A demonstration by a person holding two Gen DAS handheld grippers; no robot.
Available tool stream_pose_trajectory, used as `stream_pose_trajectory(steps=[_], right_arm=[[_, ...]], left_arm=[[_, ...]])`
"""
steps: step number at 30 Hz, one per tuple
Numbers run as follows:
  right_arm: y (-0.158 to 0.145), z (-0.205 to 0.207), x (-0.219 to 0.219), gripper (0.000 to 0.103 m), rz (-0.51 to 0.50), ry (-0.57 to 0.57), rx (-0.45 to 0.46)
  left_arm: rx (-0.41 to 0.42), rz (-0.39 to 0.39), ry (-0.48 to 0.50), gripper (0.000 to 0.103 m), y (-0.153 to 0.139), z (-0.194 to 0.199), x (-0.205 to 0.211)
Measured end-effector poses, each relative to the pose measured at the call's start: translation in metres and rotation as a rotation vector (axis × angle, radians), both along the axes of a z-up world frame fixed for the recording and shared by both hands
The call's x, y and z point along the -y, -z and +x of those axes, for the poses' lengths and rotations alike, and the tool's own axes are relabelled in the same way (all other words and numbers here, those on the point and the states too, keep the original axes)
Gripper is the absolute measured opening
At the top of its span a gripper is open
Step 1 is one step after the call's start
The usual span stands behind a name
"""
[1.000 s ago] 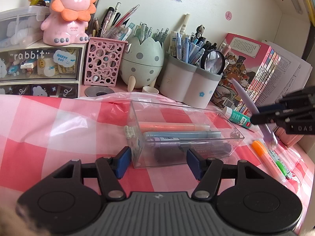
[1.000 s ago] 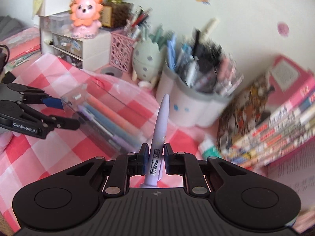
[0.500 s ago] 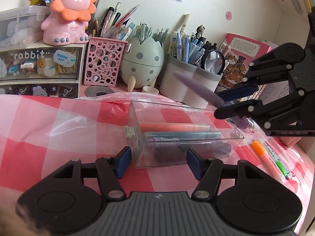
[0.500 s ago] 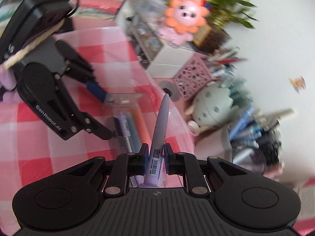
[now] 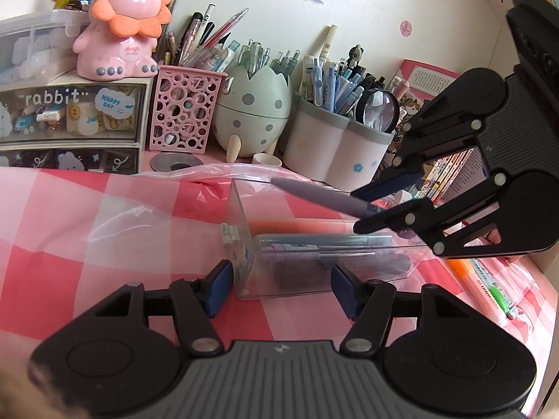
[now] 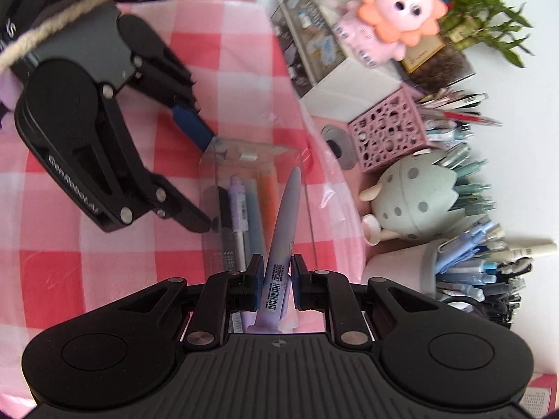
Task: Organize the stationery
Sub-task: 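Carry the white pen into the clear box and release it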
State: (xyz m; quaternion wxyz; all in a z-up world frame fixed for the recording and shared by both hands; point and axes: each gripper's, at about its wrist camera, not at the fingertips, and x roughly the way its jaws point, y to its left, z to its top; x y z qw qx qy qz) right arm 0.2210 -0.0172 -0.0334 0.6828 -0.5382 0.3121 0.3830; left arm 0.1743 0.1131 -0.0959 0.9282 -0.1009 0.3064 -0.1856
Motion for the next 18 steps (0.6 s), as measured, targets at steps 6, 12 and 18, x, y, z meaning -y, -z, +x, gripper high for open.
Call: stream_pose_trajectory(steps=[6, 12, 18], right_arm=[[0.0064, 0.0003, -0.0026, 0.018, -0.024, -0.016, -0.008], [0.0028, -0.0022, -0.0019, 0.036, -0.005, -0.017, 0.013], [-0.0034, -0.0053, 0.0023, 0.042, 0.037, 0.000, 0.033]], left_arm=[[0.000, 0.000, 0.000, 0.036, 0.0000, 0.0000, 0.0000], [0.000, 0.000, 0.000, 0.036, 0.0000, 0.0000, -0.0001], [0.000, -0.001, 0.000, 0.036, 0.0000, 0.0000, -0.0001]])
